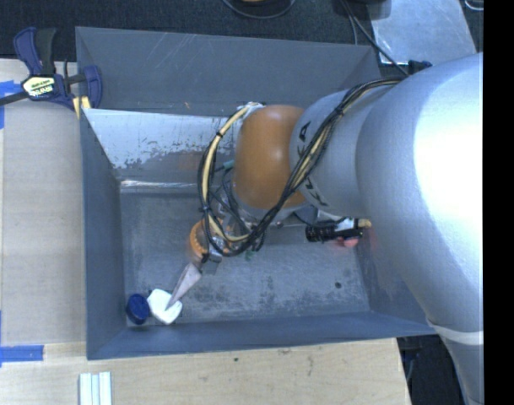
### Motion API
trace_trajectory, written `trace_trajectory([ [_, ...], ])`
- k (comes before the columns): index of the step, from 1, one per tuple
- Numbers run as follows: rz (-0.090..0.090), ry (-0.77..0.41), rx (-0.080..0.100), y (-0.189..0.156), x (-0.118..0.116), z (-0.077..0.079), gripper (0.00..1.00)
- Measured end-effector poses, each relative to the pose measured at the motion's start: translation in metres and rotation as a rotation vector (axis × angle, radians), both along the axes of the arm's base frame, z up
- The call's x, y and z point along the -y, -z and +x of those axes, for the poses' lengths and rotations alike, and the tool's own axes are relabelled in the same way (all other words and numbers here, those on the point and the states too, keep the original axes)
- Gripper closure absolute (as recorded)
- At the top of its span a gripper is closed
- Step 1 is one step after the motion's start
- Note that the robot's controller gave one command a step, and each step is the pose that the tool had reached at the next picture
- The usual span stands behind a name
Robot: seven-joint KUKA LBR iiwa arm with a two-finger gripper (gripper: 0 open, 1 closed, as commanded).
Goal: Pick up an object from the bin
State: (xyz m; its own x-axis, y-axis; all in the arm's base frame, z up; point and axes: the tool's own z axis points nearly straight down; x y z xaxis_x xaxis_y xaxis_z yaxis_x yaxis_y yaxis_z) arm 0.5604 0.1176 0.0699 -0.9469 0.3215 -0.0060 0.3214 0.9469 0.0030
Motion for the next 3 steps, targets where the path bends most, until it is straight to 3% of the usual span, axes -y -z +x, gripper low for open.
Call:
trace_trajectory([
  [1,-0.003,-0.728,-0.009,-0.0005,-0.0724,-0.0402,1.00],
  [3,0.002,-0.797,-0.011,-0.0038,-0.0811,-0.0455,1.00],
])
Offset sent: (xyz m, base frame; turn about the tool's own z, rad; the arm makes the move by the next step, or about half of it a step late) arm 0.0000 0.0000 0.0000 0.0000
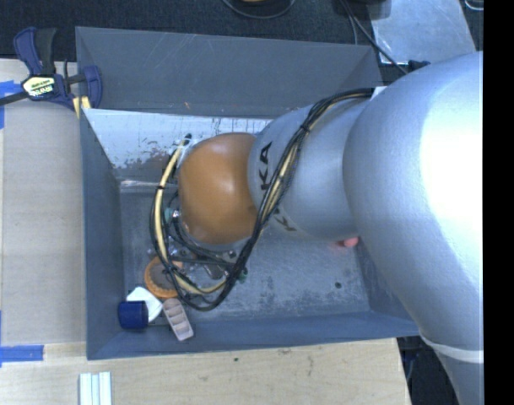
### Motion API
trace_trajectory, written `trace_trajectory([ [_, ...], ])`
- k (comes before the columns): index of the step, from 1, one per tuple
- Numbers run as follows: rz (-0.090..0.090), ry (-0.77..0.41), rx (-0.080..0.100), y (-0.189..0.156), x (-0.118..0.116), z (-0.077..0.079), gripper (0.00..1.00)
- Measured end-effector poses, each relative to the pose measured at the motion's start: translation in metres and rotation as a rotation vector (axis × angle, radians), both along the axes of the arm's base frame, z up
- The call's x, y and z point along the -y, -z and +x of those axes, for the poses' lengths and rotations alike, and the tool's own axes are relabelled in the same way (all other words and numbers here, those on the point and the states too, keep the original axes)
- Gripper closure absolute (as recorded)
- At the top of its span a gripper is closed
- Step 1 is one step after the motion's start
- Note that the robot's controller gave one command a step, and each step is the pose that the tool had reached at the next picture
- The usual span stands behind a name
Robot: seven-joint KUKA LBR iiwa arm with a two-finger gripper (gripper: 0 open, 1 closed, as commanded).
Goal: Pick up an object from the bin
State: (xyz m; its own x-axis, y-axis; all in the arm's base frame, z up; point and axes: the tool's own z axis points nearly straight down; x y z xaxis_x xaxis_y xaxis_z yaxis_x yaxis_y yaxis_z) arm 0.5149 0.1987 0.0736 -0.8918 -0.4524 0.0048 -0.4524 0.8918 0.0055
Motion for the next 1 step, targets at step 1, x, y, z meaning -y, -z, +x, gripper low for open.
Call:
trace_trajectory([
  [1,0.000,0.029,0.002,-0.0120,0.0021,0.0010,1.00],
])
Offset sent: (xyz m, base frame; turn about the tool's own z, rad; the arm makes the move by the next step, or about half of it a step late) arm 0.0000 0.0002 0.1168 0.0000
